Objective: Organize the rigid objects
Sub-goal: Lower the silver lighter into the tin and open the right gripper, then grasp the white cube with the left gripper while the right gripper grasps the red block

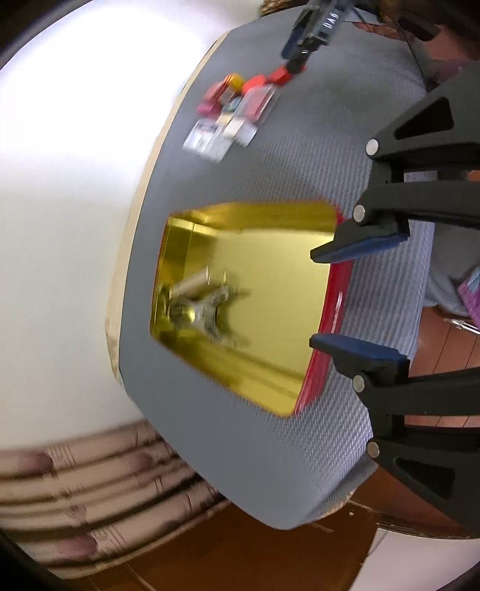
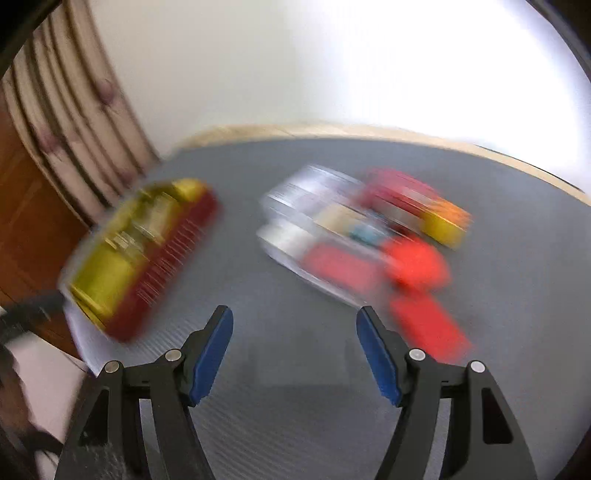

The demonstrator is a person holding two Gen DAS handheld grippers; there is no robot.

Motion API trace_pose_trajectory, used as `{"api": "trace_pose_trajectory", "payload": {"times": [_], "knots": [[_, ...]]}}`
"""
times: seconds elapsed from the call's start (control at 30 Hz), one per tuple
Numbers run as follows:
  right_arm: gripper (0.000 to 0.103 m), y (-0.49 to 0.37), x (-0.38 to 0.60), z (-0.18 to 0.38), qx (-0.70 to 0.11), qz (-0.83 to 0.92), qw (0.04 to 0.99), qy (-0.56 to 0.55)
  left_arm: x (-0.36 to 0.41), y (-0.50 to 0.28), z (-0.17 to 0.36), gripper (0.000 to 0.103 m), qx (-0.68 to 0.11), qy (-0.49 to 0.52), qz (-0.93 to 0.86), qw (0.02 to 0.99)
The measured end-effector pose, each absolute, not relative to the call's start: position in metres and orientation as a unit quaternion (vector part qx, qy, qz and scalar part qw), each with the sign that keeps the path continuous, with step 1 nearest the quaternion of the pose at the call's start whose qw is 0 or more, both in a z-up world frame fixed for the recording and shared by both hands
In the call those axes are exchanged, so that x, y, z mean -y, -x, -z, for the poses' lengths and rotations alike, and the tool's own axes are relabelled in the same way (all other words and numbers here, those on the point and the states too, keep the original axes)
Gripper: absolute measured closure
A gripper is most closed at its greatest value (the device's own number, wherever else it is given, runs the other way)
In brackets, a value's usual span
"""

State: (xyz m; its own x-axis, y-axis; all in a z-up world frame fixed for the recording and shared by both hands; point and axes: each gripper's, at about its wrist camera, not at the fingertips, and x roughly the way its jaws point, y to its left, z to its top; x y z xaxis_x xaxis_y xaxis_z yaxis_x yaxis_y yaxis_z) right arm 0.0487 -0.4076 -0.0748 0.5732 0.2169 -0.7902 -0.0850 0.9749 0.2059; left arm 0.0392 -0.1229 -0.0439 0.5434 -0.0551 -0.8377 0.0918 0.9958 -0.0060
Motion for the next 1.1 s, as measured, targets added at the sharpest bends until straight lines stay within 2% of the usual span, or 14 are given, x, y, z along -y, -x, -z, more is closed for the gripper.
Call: {"api": "trace_pose_trajectory", "payload": {"times": [0.2, 0.5, 0.53, 0.57, 0.73, 0.83, 1.1], "knots": [[0.036, -0.019, 0.478, 0.085, -0.474, -0.053, 0.877, -0.049, 0.163, -0.038, 0.047, 0.063, -0.502, -0.015, 0.084, 0.861], [0.038, -0.059, 0.473, 0.101, -0.494, -0.094, 0.864, -0.012, 0.214, -0.060, 0.048, 0.063, -0.540, -0.017, 0.120, 0.833], [0.040, -0.063, 0.472, 0.104, -0.498, -0.094, 0.862, -0.008, 0.219, -0.063, 0.047, 0.063, -0.538, -0.025, 0.123, 0.834], [0.047, -0.069, 0.472, 0.109, -0.505, -0.101, 0.857, -0.011, 0.226, -0.068, 0.046, 0.063, -0.536, -0.034, 0.126, 0.834], [0.051, -0.083, 0.473, 0.121, -0.510, -0.107, 0.853, -0.011, 0.250, -0.096, 0.046, 0.063, -0.533, -0.055, 0.155, 0.830], [0.076, -0.084, 0.471, 0.122, -0.505, -0.099, 0.858, 0.014, 0.271, -0.122, 0.052, 0.063, -0.541, -0.066, 0.175, 0.820], [0.076, -0.058, 0.490, 0.124, -0.459, -0.058, 0.887, 0.000, 0.309, -0.188, 0.091, 0.063, -0.600, -0.025, 0.186, 0.778]]}}
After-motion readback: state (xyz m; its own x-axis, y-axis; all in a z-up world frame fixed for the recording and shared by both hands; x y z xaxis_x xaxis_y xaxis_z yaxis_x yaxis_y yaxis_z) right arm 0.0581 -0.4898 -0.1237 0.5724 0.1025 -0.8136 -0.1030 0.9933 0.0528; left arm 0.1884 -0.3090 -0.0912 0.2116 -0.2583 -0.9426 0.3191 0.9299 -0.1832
